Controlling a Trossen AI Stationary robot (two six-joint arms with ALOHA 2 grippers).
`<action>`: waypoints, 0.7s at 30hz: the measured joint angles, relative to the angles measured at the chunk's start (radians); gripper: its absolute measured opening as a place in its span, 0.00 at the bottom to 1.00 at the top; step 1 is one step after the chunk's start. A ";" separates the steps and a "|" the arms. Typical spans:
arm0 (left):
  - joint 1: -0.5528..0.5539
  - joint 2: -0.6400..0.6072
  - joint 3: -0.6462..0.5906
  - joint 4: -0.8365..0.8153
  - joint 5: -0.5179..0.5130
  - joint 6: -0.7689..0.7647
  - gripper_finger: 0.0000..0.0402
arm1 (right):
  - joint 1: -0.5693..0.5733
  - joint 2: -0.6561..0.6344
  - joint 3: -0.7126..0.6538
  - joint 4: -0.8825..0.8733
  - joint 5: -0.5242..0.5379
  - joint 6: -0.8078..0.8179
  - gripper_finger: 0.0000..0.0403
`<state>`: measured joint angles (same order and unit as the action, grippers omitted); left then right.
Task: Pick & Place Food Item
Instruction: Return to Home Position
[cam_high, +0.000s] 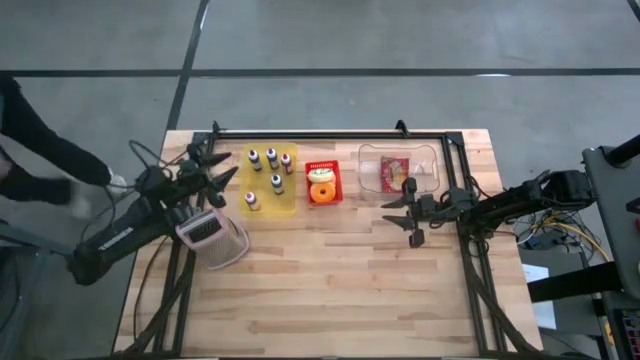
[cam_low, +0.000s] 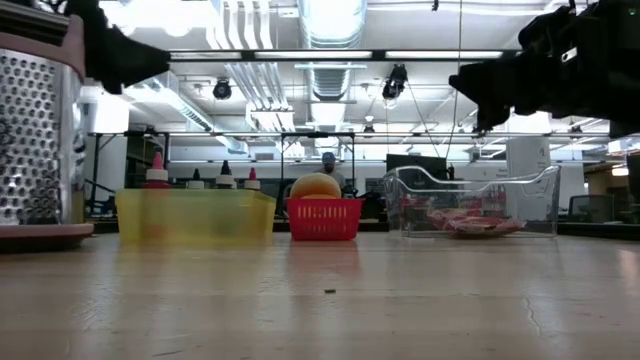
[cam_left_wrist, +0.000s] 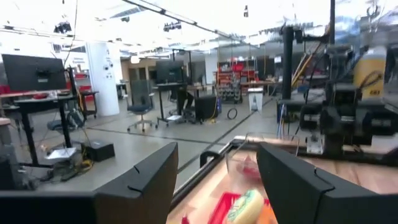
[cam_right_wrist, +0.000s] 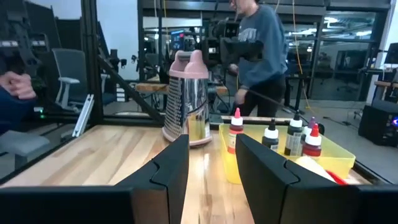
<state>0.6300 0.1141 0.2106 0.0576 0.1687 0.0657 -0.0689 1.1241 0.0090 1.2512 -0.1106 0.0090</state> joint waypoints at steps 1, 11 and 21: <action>0.000 -0.040 -0.007 -0.039 -0.001 0.013 0.55 | 0.000 -0.006 0.000 0.000 -0.002 0.000 0.32; 0.000 -0.091 -0.082 -0.138 -0.008 0.076 0.55 | -0.001 -0.064 0.000 -0.024 -0.108 -0.029 0.32; 0.001 -0.112 -0.090 -0.196 -0.171 0.117 0.55 | -0.002 -0.106 0.000 -0.051 -0.152 -0.015 0.32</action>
<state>0.6308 0.0017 0.1207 -0.1386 -0.0023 0.1829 -0.0704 1.0182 0.0089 1.1999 -0.2624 -0.0063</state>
